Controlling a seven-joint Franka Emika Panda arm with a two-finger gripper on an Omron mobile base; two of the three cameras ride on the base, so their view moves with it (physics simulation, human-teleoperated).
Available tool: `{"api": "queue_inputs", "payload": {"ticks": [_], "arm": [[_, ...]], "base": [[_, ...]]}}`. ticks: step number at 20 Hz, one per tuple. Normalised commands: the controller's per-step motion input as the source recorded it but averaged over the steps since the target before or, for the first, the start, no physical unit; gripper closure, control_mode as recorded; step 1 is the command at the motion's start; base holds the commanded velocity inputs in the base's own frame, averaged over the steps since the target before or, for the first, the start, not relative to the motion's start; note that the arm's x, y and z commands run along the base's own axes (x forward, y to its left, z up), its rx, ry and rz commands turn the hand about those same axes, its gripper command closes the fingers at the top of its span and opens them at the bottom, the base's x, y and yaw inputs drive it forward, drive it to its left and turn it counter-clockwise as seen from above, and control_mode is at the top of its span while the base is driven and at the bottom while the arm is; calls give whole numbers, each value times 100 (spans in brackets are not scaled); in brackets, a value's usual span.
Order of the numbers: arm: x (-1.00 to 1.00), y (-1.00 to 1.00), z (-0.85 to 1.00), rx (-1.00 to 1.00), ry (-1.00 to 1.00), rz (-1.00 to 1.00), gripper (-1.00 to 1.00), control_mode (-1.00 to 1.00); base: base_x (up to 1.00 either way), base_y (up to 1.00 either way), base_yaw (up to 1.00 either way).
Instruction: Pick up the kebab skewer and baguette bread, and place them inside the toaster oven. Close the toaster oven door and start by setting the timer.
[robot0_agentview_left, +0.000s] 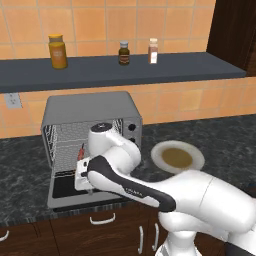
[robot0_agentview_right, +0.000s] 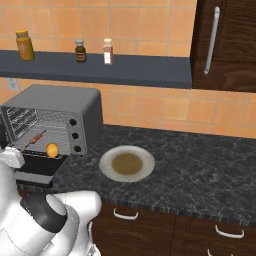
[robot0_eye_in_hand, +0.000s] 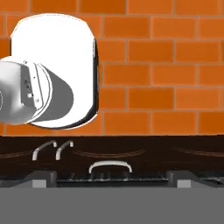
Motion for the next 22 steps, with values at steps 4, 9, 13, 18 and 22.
{"api": "queue_inputs", "payload": {"ticks": [4,9,13,18,22], "arm": [[-19,-2,0,8,0,-78,-100,-100],[0,-7,6,4,0,-85,-100,-100],[9,-13,21,0,0,-77,-100,-100],[0,-32,25,10,4,-74,-100,-100],[-1,-53,25,18,2,-67,-100,-100]], "base": [[0,0,0],[0,0,0],[0,0,0],[0,0,0],[0,0,0]]}}
